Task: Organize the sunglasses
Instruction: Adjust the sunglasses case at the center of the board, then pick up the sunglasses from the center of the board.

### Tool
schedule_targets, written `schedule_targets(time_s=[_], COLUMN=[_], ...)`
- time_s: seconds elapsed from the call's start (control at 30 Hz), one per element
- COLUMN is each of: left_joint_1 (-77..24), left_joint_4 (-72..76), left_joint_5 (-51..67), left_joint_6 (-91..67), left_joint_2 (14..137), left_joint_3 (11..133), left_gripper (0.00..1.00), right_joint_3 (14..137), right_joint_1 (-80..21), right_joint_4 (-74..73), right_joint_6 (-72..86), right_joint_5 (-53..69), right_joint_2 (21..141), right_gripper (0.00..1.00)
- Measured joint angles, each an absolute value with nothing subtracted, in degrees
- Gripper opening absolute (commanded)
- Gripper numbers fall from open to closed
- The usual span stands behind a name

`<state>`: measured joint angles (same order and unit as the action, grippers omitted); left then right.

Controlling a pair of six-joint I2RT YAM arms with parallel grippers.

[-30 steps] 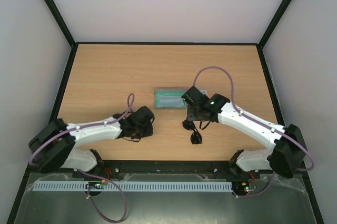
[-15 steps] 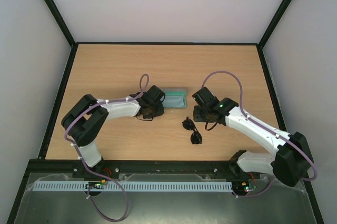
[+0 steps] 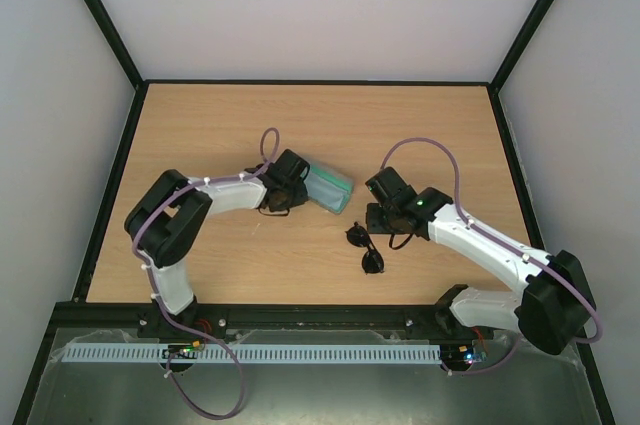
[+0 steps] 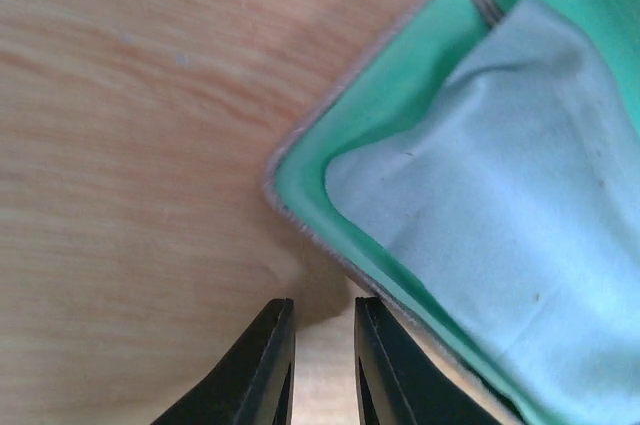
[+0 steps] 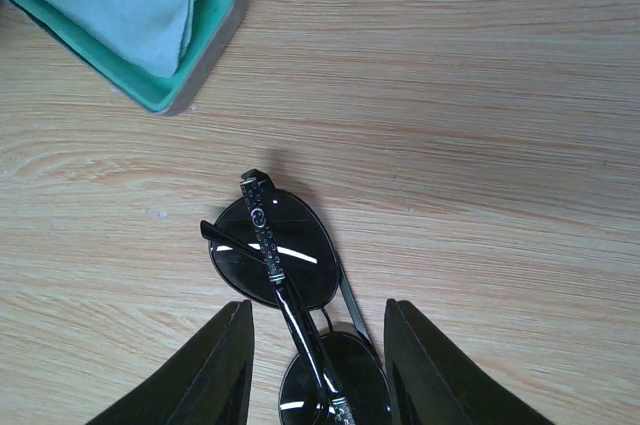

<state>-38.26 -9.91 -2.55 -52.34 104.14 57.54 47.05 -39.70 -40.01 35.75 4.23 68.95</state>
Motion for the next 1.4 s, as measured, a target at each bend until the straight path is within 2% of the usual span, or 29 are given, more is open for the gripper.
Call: schedule_targets(time_s=[0.73,1.4], left_joint_1=[-34.3,-37.0], left_joint_4=[-9.7,-16.3], left_joint_5=[-3.4,-3.3], left_joint_6=[-48.3,-50.6], left_joint_2=[111.4,91.6], left_joint_3=[66.6,54.6], left_gripper=[0.19,0.20], right_joint_3=[44.9,42.2], right_joint_1=[-39.7,-43.9], right_joint_4=[-37.4,-34.2], right_joint_6=[35.3,35.0], right_joint_5=[7.8,10.0], right_joint_2=[73.3,79.5], right_gripper=[0.33,0.31])
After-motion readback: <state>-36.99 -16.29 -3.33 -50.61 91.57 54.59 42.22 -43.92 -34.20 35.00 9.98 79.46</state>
